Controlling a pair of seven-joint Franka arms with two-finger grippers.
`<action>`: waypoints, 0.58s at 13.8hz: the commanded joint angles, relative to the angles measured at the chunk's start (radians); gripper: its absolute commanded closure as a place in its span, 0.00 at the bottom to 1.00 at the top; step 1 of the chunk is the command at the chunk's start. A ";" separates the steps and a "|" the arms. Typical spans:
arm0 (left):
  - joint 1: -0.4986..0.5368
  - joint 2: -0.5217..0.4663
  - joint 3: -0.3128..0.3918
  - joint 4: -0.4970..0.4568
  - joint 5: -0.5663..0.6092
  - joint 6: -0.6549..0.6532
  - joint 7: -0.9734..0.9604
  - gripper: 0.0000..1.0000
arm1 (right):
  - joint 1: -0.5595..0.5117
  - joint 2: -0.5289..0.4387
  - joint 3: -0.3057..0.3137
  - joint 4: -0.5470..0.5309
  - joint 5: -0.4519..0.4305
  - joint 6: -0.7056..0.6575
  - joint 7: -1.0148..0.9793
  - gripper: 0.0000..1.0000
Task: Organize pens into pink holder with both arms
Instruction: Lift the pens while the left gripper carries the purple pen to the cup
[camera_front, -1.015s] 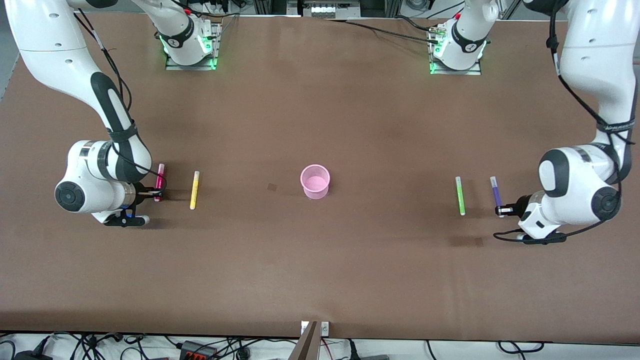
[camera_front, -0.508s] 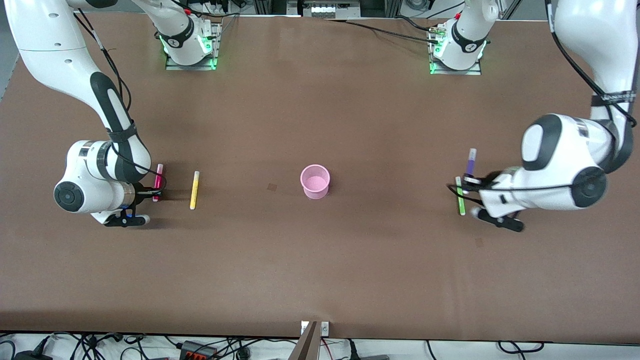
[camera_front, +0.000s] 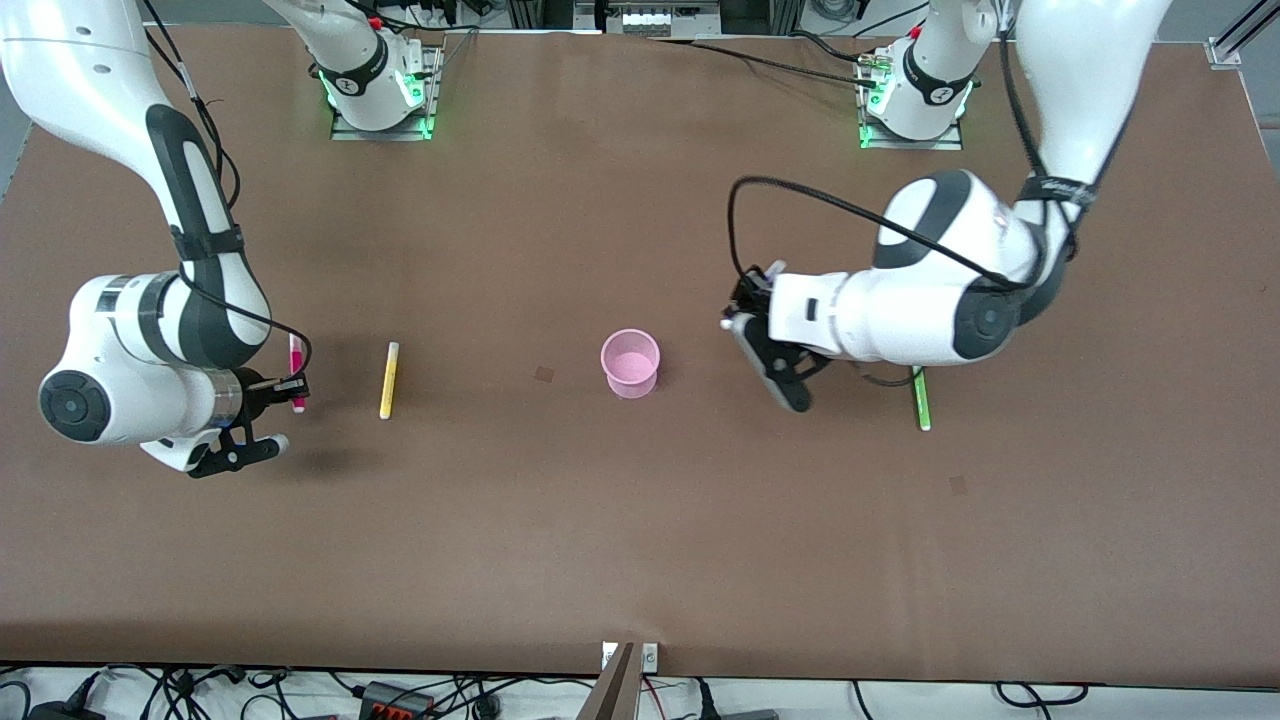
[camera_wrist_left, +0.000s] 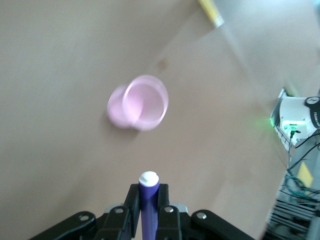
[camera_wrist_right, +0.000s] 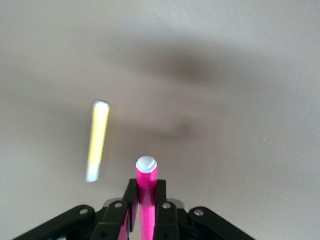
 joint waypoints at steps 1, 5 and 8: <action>-0.056 0.080 -0.008 0.040 -0.097 0.142 0.250 0.98 | -0.004 0.002 0.043 0.054 0.065 -0.029 -0.080 1.00; -0.107 0.155 -0.008 0.033 -0.250 0.349 0.699 0.98 | -0.006 -0.002 0.109 0.078 0.166 -0.016 -0.283 1.00; -0.168 0.183 -0.008 0.014 -0.290 0.462 0.878 1.00 | -0.003 -0.002 0.123 0.112 0.262 -0.015 -0.422 1.00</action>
